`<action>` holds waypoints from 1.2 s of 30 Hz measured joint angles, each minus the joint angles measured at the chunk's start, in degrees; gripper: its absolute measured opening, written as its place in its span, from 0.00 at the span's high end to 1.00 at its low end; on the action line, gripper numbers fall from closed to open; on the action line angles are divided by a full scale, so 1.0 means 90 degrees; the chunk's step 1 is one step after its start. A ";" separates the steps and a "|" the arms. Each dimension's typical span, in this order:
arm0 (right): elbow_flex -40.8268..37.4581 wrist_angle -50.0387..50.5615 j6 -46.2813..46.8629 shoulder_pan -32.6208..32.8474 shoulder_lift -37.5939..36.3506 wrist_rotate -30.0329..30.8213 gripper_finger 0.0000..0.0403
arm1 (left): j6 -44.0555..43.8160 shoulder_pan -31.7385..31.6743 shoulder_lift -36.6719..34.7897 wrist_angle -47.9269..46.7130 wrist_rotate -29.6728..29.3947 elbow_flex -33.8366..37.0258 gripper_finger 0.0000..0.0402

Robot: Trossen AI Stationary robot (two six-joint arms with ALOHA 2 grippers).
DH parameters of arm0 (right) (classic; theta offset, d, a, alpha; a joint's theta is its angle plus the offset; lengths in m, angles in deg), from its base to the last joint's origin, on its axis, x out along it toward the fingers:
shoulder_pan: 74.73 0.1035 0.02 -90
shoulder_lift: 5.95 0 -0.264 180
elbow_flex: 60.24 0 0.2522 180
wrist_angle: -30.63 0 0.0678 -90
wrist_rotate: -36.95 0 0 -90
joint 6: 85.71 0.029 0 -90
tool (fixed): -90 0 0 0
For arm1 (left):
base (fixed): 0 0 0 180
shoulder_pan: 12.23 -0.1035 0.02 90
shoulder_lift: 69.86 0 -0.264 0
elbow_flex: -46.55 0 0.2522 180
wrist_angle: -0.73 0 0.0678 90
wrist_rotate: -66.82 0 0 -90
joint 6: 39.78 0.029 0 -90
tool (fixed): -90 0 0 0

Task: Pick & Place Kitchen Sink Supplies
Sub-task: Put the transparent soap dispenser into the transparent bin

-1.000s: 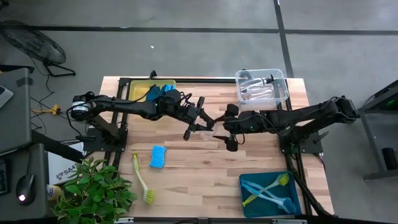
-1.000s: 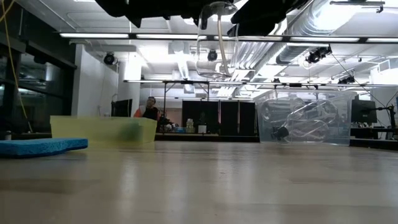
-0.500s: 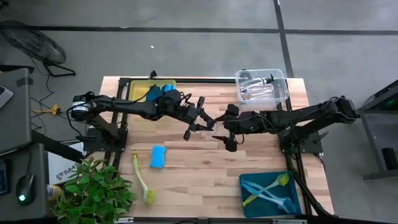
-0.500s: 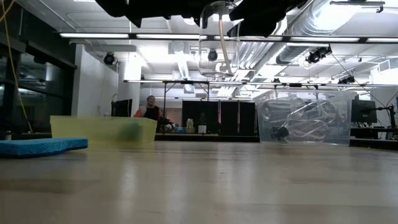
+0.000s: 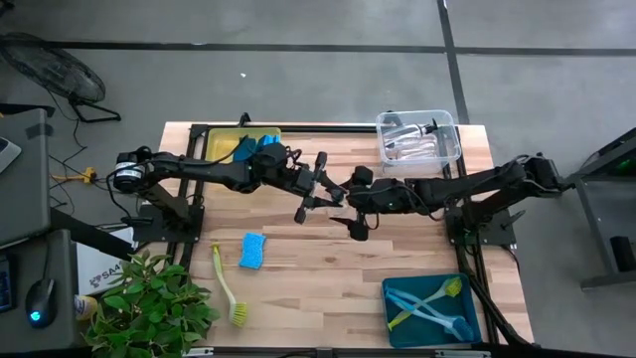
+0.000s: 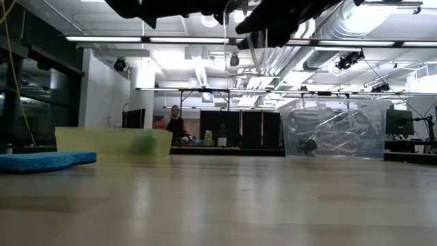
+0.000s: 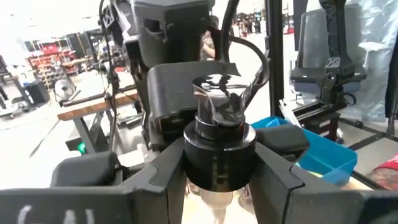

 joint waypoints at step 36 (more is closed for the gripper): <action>-0.0007 -0.0119 0.0087 0.0013 -0.0002 0.0258 0.23 | -0.0234 -0.0008 -0.0049 -0.0037 0.0063 -0.0002 0.61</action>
